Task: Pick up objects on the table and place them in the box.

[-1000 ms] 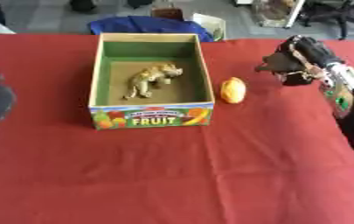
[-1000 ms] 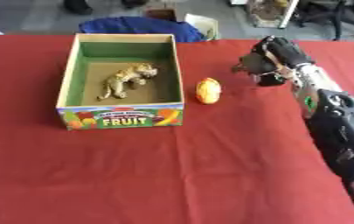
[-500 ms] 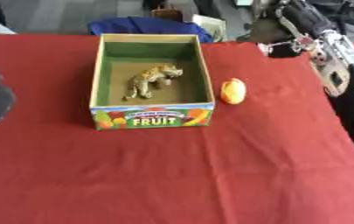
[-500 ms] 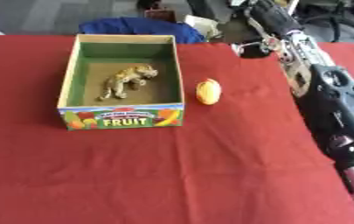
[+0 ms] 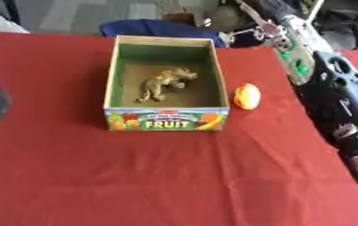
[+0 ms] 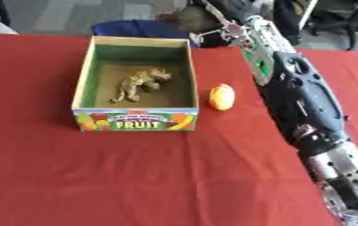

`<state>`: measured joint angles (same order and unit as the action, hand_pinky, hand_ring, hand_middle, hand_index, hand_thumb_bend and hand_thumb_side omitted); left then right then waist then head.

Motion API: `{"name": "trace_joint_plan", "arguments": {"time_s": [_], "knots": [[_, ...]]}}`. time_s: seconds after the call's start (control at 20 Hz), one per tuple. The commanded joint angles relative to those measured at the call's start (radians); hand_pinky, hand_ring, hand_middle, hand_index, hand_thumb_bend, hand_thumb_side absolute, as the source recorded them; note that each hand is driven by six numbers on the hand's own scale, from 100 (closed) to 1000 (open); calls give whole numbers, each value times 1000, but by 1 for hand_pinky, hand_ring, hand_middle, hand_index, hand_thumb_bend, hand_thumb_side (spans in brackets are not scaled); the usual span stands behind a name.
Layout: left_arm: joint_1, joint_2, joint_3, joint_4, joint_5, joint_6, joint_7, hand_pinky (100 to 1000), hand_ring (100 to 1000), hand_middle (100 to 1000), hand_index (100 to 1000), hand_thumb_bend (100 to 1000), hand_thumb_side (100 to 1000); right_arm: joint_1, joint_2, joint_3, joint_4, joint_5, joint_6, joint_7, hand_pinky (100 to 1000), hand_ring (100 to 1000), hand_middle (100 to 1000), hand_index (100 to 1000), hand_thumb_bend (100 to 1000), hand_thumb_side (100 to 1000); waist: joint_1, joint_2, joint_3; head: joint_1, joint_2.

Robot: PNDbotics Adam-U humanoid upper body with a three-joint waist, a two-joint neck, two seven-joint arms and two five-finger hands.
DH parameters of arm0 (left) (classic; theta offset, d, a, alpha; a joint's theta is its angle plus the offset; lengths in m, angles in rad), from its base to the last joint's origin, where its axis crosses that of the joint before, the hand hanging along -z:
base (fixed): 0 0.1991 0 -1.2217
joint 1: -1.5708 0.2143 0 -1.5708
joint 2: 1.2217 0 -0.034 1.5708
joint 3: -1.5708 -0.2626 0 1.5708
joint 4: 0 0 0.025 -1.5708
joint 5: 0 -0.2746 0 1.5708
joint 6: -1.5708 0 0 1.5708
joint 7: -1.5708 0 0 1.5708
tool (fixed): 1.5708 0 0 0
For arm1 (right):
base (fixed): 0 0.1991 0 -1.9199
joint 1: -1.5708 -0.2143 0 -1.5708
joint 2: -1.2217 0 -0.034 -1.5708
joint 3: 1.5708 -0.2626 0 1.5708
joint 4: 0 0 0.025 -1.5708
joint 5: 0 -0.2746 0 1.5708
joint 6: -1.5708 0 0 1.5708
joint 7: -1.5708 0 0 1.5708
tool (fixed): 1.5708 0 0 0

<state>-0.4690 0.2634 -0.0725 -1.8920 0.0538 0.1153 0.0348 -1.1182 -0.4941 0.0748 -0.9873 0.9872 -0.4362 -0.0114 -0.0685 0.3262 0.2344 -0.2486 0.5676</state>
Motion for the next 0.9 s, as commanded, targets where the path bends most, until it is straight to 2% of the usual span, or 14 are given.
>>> {"name": "trace_joint_plan", "arguments": {"time_s": [0.05,0.35,0.4,0.55,0.6,0.65,0.7,0.75,0.8,0.85,0.9], "knots": [[-21,6,-4,-22,4,-1,-7,560,597,572,643,742,405,-42,20,-2,14,26,-6,7,739,739,353,517,100,100,2,-17,14,-13,-20],[-33,-2,-8,-26,7,-1,-15,560,597,572,644,742,405,-46,76,8,53,82,-29,10,744,751,406,559,100,100,-1,-7,47,-30,-26],[-34,-3,-8,-26,7,-1,-16,560,596,572,643,742,405,-42,84,12,58,90,-36,12,750,760,451,608,100,100,-1,-6,50,-33,-28],[-34,-6,-9,-26,8,0,-16,560,596,572,643,743,406,-29,108,24,75,121,-59,37,763,776,495,654,100,141,-2,-3,55,-37,-29],[-35,-7,-9,-26,8,-1,-17,560,596,572,643,742,406,-25,114,27,81,129,-67,51,778,794,533,690,144,198,-3,-2,56,-38,-29],[-35,-7,-9,-26,8,-1,-17,560,596,572,643,743,406,-23,118,28,87,135,-73,68,782,800,546,700,161,215,-4,-2,57,-38,-29],[-35,-7,-9,-25,8,-1,-17,559,596,571,643,743,406,-22,121,29,91,137,-80,87,796,817,585,732,249,283,-4,-1,58,-38,-29],[-34,-7,-8,-25,8,0,-16,559,596,571,643,743,406,-21,123,31,93,137,-88,109,804,827,606,749,283,313,-5,-1,58,-39,-29],[-34,-8,-8,-25,8,0,-16,559,595,571,643,744,406,-20,124,33,95,134,-98,137,823,849,657,779,365,375,-6,-1,58,-39,-29],[-34,-8,-8,-25,8,0,-16,559,595,571,643,744,406,-20,124,34,95,129,-106,166,830,859,684,789,400,396,-7,-1,58,-39,-28],[-34,-8,-8,-25,8,0,-16,559,595,571,643,745,406,-20,124,35,94,122,-114,196,850,885,752,826,478,434,-8,-1,57,-38,-28]]}}
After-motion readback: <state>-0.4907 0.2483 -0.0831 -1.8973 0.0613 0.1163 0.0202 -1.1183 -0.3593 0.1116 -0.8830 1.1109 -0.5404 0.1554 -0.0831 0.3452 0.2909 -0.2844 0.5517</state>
